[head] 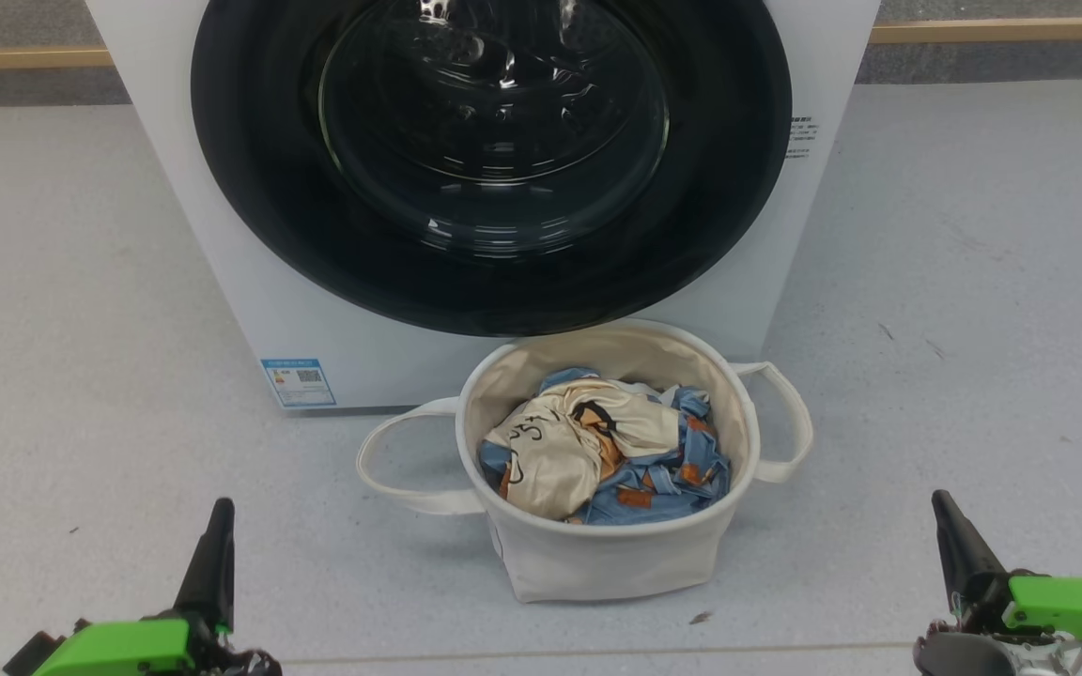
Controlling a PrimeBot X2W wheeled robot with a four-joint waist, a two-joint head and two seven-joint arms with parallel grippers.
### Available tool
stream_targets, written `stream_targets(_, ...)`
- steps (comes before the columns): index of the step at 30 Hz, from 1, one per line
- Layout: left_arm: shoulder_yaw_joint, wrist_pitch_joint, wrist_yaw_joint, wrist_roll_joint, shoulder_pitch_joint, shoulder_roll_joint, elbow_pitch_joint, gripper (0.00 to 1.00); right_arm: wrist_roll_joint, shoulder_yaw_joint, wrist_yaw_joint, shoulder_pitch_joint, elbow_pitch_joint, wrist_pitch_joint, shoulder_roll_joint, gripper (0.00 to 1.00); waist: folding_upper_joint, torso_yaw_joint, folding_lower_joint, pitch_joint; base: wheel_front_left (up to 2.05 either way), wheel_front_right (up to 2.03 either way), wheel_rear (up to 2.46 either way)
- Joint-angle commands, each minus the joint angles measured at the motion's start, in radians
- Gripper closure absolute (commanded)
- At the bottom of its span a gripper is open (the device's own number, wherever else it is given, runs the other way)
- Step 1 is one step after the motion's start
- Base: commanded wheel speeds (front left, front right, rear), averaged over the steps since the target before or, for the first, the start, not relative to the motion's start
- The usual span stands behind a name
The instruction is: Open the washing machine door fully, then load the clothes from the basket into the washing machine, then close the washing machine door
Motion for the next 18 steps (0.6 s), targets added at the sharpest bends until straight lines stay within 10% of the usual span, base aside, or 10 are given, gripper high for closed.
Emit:
stream_targets(1,0.035,0.009,-0.007,0.004,-0.026,0.007,-0.026,1.0,-0.004,0.019,0.0,-0.049,-0.03,0.008,-0.006,1.0,0.0,0.0,0.0,0.0,0.0,0.0,0.0)
stream_targets(18,0.035,0.009,-0.007,0.004,-0.026,0.007,-0.026,1.0,-0.004,0.019,0.0,-0.049,-0.03,0.008,-0.006,1.0,0.0,0.0,0.0,0.0,0.0,0.0,0.0)
